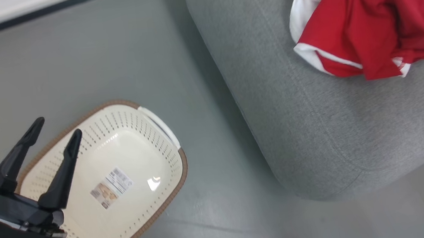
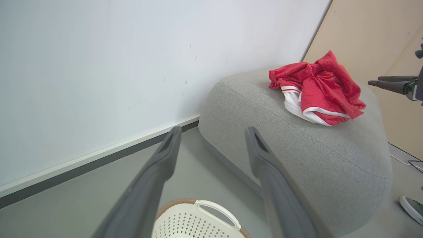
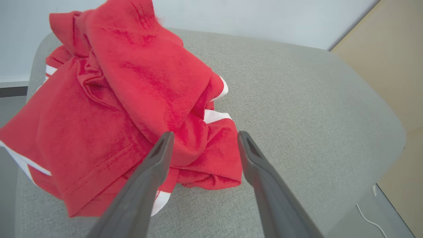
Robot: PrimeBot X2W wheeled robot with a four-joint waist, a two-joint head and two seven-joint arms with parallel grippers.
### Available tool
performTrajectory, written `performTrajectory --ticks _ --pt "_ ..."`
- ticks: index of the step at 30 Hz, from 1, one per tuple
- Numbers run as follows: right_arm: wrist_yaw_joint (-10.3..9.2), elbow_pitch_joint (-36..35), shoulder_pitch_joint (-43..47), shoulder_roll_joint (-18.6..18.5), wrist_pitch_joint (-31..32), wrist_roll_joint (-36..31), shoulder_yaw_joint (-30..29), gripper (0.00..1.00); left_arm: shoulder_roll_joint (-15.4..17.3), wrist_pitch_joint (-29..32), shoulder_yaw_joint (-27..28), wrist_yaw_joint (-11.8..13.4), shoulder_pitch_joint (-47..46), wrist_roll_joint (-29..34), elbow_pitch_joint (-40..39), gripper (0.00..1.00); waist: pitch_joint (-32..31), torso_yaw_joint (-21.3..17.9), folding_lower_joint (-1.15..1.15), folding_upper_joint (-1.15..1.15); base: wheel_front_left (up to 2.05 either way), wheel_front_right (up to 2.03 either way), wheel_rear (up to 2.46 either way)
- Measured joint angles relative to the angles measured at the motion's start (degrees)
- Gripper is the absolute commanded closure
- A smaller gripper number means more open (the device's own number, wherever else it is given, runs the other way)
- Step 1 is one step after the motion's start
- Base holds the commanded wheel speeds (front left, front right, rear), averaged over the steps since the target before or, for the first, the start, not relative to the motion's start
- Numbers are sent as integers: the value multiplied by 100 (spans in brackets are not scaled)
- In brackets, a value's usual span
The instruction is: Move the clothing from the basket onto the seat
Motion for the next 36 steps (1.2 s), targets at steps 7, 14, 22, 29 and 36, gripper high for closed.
performTrajectory --ticks 7,14,22,29,36 --pt "147 -1051 405 -167 -68 90 55 0 -348 -2 155 102 0 -211 385 0 -555 36 0 0 0 0 0" --pt "238 -2043 782 -314 -297 189 119 0 -671 -20 368 200 0 -370 866 0 -1080 264 -1 0 0 0 0" --pt "241 -2783 1324 -256 -553 396 281 0 -1145 -20 367 398 287 -378 1201 0 -1593 777 0 -1 0 0 0" --pt "242 -3139 2039 145 -787 460 480 0 -1402 -20 530 511 542 -376 1422 0 -1932 1344 0 0 0 0 0" --pt "126 -3150 2691 586 -1136 359 834 0 -1588 -20 760 614 975 -192 1500 0 -2225 1954 0 -1 0 0 0"
